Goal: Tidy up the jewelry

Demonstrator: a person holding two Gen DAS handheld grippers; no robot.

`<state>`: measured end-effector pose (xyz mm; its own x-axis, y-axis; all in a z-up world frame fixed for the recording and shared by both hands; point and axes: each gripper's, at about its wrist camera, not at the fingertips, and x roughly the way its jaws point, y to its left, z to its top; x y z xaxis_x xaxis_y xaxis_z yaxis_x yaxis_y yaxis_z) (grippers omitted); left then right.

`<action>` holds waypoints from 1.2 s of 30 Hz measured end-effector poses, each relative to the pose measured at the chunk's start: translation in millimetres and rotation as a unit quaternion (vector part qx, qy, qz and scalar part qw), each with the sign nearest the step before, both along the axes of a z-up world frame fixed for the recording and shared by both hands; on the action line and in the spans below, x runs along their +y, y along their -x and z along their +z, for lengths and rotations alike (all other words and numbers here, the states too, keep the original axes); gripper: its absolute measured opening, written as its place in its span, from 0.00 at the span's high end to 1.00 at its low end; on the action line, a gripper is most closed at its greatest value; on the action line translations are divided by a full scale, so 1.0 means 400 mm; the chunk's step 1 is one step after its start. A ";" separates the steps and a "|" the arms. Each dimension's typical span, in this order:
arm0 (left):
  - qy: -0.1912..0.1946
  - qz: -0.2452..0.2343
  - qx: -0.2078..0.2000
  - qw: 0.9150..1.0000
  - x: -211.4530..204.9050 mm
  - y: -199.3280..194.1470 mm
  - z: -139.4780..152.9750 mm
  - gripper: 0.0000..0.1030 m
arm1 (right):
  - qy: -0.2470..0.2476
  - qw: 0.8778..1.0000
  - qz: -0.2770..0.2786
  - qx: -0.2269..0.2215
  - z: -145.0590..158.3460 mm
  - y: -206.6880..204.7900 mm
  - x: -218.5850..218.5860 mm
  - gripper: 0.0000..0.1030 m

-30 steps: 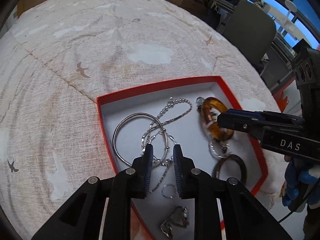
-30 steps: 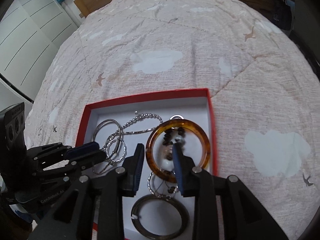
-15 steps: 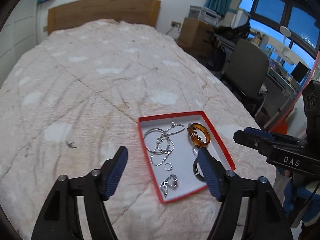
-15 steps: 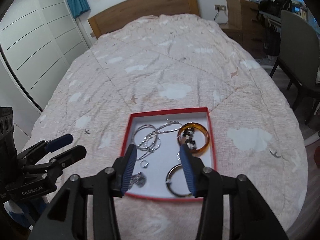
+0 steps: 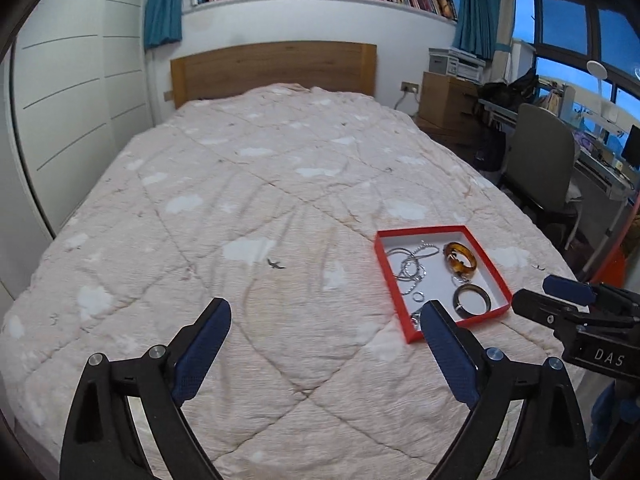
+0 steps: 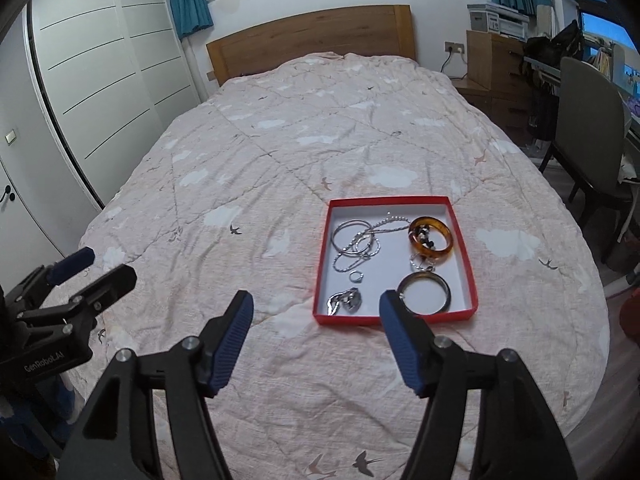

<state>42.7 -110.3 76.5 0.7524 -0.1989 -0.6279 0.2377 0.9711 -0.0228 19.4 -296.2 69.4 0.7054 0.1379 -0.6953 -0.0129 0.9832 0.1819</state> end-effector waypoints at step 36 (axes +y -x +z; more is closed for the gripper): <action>-0.013 0.063 -0.018 0.998 0.149 0.100 -0.029 0.01 | 0.046 0.996 -0.067 -0.034 -0.018 0.115 0.028 0.33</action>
